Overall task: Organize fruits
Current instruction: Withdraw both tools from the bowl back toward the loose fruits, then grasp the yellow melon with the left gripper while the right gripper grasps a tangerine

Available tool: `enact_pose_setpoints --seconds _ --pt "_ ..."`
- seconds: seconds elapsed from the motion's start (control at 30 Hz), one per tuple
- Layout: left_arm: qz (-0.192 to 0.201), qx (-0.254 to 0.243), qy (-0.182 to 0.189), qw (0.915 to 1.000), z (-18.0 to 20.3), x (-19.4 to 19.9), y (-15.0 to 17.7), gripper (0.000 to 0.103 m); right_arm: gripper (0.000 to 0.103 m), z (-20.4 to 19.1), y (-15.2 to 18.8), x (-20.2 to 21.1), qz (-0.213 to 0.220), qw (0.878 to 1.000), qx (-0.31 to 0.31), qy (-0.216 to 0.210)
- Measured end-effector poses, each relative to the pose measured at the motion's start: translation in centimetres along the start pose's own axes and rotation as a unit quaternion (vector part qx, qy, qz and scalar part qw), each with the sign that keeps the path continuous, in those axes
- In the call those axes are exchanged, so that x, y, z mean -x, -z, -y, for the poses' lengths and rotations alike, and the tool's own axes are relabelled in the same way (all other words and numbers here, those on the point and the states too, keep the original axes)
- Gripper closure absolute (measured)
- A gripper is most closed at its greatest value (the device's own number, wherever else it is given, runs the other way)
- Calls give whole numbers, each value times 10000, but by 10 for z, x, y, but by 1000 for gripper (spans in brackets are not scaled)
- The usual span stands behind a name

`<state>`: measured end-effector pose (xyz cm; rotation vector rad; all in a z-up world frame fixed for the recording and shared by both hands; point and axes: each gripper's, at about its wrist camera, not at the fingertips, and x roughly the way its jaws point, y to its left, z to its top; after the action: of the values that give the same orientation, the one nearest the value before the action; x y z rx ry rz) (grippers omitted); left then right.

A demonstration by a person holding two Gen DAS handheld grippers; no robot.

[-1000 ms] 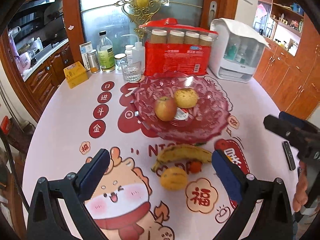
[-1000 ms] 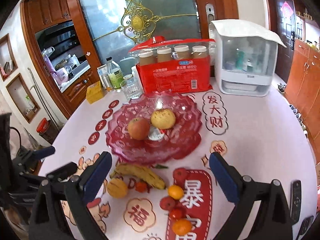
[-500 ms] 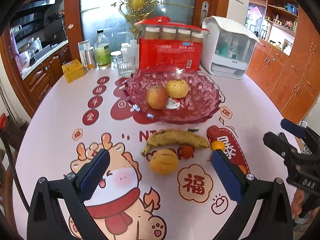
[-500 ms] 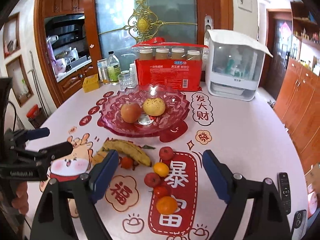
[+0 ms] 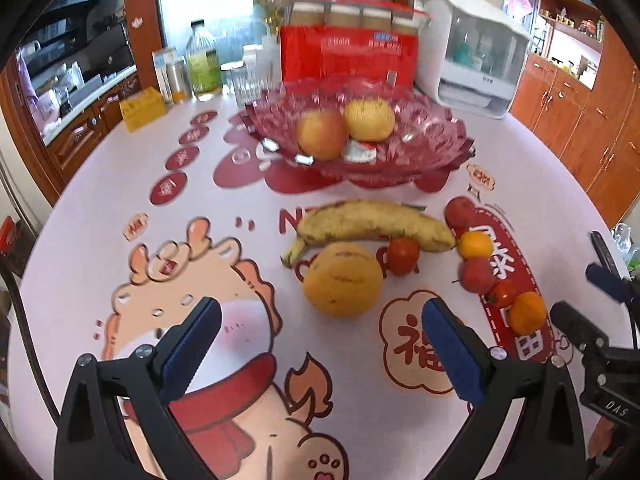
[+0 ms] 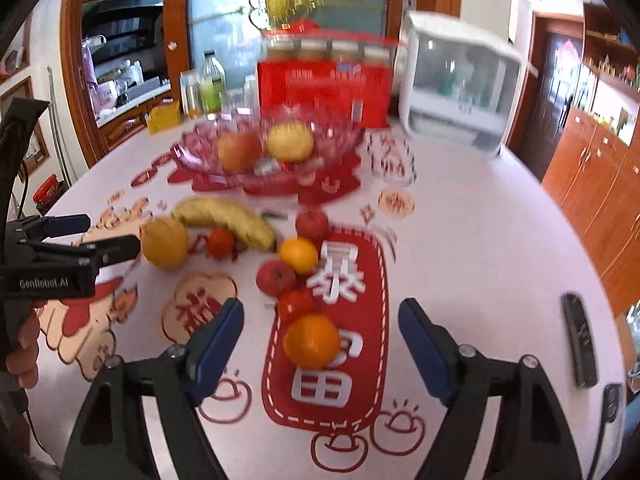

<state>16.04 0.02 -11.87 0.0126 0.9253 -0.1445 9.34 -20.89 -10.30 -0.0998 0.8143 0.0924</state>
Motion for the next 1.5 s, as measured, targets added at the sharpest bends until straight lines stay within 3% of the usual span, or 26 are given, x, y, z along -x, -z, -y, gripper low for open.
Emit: enact_pose_setpoints --seconds 0.23,0.37,0.7,0.87,0.97,1.17,1.5 --pt "-327 209 168 9991 3 -36 4 6 28 8 16 -28 -289 9992 -237 -169" --pt "-412 248 161 9987 3 -48 3 10 36 8 21 -40 -421 9983 -285 -282" --pt "-570 251 140 9980 3 -66 3 32 51 5 26 -54 -490 9977 -303 -347" --pt "-535 239 144 9982 4 -67 1 38 55 7 26 -54 -456 9976 -353 -391" --pt "-517 236 224 9981 6 -66 0 49 57 7 26 -54 -442 9974 -365 -429" --pt "-508 253 193 9982 7 -65 1 50 63 4 26 -53 -436 9975 -338 -446" --pt "-575 322 127 9977 4 -50 8 50 63 -4 27 -45 -397 9979 -216 -457"
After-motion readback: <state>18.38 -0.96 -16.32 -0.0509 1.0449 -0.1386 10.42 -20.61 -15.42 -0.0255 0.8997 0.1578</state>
